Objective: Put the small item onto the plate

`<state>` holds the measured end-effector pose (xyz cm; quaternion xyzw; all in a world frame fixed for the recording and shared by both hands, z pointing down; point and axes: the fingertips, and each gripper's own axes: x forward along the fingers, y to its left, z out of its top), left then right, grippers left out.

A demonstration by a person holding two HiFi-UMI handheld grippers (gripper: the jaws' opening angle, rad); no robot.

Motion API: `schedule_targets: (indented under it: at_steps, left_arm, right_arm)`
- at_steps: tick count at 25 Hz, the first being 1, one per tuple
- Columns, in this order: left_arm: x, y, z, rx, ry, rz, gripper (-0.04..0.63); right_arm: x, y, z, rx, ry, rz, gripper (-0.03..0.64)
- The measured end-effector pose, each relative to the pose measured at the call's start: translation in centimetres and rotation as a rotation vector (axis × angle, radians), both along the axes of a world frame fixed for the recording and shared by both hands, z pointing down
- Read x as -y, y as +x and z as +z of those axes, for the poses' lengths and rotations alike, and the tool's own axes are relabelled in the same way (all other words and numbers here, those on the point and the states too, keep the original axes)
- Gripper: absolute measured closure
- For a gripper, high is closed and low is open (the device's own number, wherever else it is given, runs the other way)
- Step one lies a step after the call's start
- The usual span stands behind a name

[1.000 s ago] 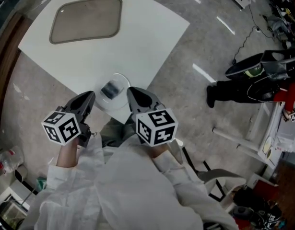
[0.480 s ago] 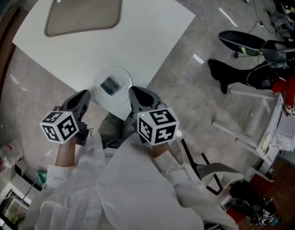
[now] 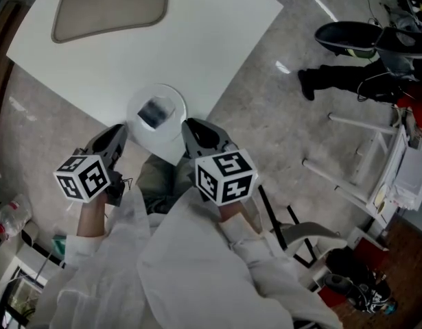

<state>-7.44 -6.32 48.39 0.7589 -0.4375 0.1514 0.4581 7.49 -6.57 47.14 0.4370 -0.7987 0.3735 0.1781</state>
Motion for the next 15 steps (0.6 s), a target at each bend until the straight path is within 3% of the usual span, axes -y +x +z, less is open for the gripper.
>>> schedule_targets:
  at_steps: [8, 15]
  left_arm:
    - [-0.1, 0.6, 1.4, -0.014, -0.053, 0.003, 0.531]
    - [0.0, 1.1, 2.1, 0.004, -0.075, 0.017, 0.501]
  right_arm:
    - [-0.1, 0.1, 1.5, -0.008, -0.044, -0.012, 0.594]
    - [-0.2, 0.3, 3.0, -0.014, -0.096, -0.027, 0.508]
